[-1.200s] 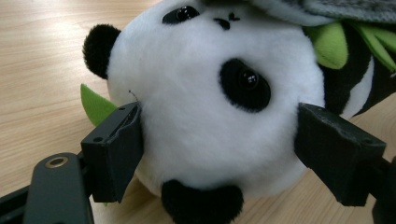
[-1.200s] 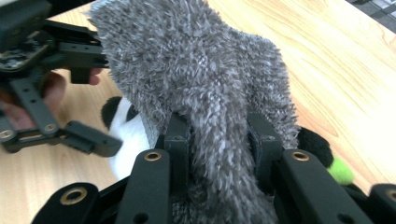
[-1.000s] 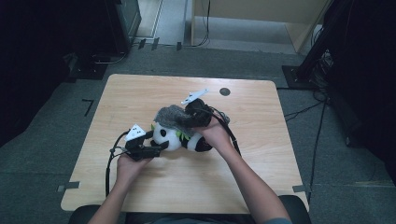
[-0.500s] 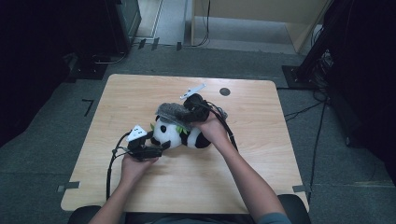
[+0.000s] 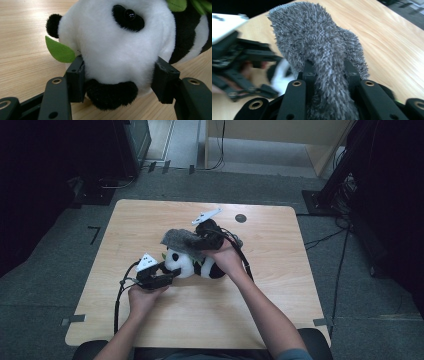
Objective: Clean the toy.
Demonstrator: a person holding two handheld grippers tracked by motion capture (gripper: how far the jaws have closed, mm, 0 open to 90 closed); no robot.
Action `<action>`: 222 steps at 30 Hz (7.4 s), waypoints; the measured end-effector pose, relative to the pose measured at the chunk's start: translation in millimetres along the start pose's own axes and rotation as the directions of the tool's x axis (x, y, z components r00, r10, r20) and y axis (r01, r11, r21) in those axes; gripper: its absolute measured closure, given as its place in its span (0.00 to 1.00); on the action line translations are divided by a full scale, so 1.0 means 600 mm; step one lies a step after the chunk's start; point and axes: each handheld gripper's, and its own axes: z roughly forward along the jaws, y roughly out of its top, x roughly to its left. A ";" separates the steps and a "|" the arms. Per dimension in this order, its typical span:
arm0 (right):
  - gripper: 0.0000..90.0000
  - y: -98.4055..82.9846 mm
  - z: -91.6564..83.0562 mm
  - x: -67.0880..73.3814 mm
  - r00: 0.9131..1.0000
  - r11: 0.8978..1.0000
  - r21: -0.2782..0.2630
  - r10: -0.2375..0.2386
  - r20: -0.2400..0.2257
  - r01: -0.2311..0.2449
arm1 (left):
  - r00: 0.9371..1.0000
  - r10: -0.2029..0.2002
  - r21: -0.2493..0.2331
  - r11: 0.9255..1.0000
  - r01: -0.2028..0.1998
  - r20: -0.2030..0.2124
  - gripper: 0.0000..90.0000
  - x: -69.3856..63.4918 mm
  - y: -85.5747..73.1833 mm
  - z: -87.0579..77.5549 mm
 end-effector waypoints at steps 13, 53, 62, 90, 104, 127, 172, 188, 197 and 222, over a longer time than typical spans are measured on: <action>0.78 0.014 0.026 0.037 0.996 0.996 0.035 -0.083 0.016 0.082 | 0.998 -0.066 -0.005 0.998 0.066 -0.005 0.42 0.001 0.009 -0.005; 0.80 -0.013 -0.002 -0.044 0.993 0.993 0.119 0.011 0.117 -0.025 | 1.000 0.005 0.025 1.000 -0.005 0.007 0.35 0.002 0.009 -0.004; 0.81 -0.005 -0.014 -0.034 0.997 0.997 0.065 0.027 0.071 -0.032 | 1.000 0.007 0.028 1.000 -0.007 -0.001 0.37 0.000 0.010 -0.004; 0.81 0.008 0.031 0.040 0.993 0.984 0.134 -0.120 -0.010 0.120 | 1.000 0.001 0.025 1.000 -0.001 -0.014 0.43 -0.003 0.014 -0.003; 0.82 -0.020 -0.002 -0.057 0.995 0.991 0.127 0.031 0.098 -0.043 | 1.000 0.011 0.035 0.999 -0.011 -0.013 0.44 -0.003 0.012 -0.002; 0.82 -0.035 -0.057 -0.095 0.981 0.993 0.061 0.091 0.171 -0.103 | 1.000 0.014 0.031 0.999 -0.013 -0.006 0.44 -0.001 0.010 -0.002; 0.83 -0.077 -0.038 0.049 0.999 0.995 0.086 -0.050 -0.007 0.050 | 1.000 0.011 0.043 0.999 -0.010 -0.010 0.44 -0.002 0.013 -0.003; 0.83 -0.110 -0.095 -0.006 0.998 0.997 0.067 0.032 0.045 -0.035 | 1.000 0.020 0.042 0.999 -0.019 -0.008 0.45 -0.002 0.012 -0.003; 0.84 -0.126 -0.118 -0.043 0.991 0.994 0.044 0.091 0.101 -0.096 | 1.000 0.028 0.053 0.998 -0.028 -0.011 0.45 -0.002 0.011 -0.003; 0.84 -0.082 -0.160 -0.016 0.996 0.995 -0.066 0.073 0.049 -0.069 | 1.000 0.019 0.051 0.999 -0.018 -0.007 0.44 -0.001 0.011 -0.002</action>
